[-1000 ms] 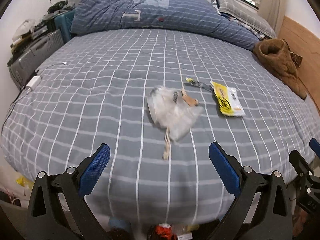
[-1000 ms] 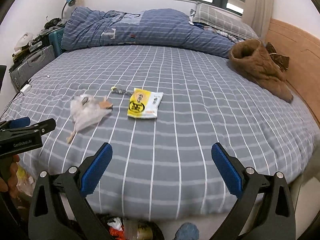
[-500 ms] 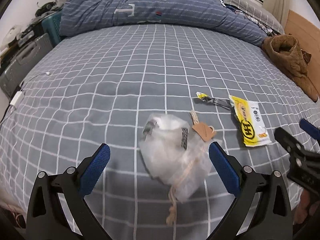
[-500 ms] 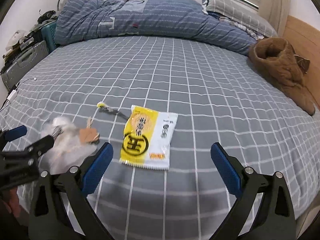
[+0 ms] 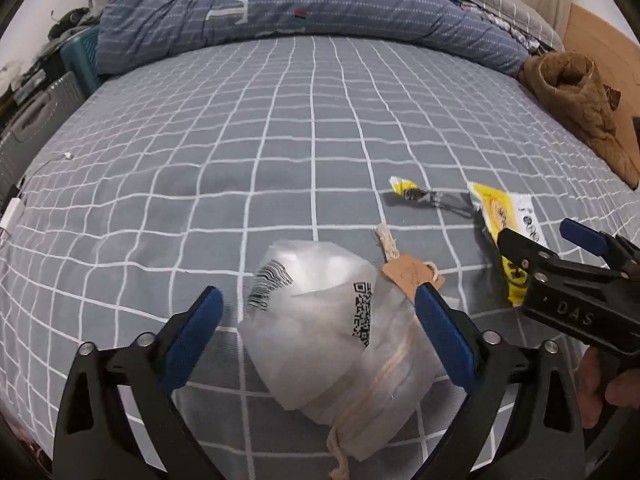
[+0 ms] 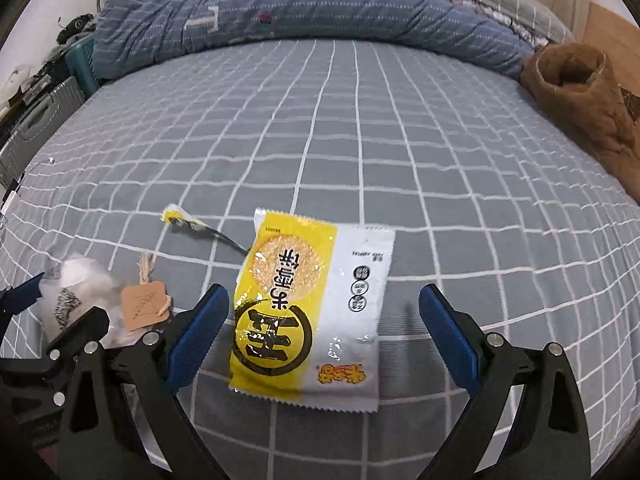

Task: Collect trash
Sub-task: 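Grasp the clear tagged plastic bag with the left tool while the right tool grasps the yellow snack packet, then carry the clear plastic bag and yellow snack packet over the bin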

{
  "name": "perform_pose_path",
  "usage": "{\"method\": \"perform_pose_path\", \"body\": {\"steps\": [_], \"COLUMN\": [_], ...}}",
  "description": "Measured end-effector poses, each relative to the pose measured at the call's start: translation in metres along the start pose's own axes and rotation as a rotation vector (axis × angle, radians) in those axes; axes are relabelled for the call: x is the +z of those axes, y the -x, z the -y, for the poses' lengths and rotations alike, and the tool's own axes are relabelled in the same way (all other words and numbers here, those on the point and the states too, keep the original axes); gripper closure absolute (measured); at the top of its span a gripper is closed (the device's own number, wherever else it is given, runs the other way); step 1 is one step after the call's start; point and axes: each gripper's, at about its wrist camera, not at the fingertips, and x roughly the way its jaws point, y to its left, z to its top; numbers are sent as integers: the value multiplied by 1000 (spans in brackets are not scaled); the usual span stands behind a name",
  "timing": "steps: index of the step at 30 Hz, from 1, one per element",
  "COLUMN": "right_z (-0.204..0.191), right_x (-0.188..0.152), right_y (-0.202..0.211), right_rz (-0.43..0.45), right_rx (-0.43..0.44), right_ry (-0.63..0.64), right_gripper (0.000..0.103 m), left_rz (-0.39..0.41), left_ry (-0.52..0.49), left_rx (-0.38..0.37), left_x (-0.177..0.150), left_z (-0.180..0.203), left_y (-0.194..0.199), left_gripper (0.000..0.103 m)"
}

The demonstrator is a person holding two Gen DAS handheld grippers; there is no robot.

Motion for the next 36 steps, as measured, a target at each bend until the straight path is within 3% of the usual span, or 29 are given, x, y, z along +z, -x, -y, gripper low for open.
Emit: {"method": "perform_pose_path", "body": {"steps": [5, 8, 12, 18, 36], "right_z": [-3, -2, 2, 1, 5], "right_x": [-3, -6, -6, -8, -7], "right_y": [-17, -18, -19, -18, 18], "right_rz": [-46, -38, -39, -50, 17], "right_rx": [-7, -3, 0, -4, -26], "right_ry": [6, 5, -13, 11, -2], "right_gripper": [27, 30, 45, 67, 71], "left_rz": [-18, -33, -31, -33, 0], "left_ry": [21, 39, 43, 27, 48], "left_rx": [17, -25, -43, -50, -51], "left_x": [-4, -7, -9, -11, -8], "left_z": [-5, -7, -6, -5, -9], "left_y": [-12, -16, -17, -16, 5], "left_gripper": [23, 37, 48, 55, 59]}}
